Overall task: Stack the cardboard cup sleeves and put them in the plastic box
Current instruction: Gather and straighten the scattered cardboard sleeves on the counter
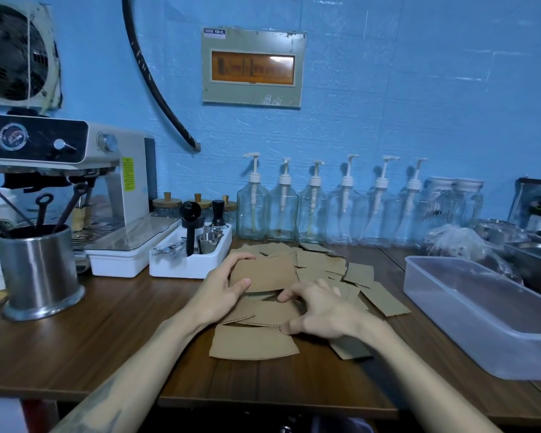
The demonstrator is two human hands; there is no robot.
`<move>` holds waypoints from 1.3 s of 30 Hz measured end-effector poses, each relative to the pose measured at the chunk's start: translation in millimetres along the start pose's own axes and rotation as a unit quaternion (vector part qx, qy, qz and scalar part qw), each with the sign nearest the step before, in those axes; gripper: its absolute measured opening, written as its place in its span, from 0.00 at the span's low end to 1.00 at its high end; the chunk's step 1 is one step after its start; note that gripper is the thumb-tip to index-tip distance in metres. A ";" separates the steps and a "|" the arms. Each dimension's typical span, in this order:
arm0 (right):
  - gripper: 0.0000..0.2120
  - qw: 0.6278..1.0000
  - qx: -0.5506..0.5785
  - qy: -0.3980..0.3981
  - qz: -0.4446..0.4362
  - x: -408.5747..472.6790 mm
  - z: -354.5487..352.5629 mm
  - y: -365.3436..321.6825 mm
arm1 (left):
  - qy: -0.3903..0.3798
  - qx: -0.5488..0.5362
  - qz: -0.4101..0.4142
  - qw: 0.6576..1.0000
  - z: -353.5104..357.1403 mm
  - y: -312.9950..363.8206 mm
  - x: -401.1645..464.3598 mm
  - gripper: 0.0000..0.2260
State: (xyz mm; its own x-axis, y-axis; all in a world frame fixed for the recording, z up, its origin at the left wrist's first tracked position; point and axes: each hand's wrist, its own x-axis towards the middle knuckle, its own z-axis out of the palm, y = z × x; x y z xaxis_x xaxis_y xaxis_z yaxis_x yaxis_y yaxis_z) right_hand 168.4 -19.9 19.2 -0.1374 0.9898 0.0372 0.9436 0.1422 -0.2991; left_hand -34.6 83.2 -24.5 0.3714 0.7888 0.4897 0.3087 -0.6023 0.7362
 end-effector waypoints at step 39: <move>0.36 0.963 0.023 0.217 -0.159 50.8 19.1 38.3 | -0.050 -0.027 -0.019 0.998 4.4 1.7 2.8 0.26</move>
State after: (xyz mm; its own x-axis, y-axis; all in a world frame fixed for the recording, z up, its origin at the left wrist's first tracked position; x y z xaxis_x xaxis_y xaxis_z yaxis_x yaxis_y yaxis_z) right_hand 191.8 35.8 -8.6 -0.2690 0.8072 0.5255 0.8588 0.4480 -0.2484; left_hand -29.2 83.8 -23.9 0.4463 0.7930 0.4147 0.2770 -0.5631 0.7786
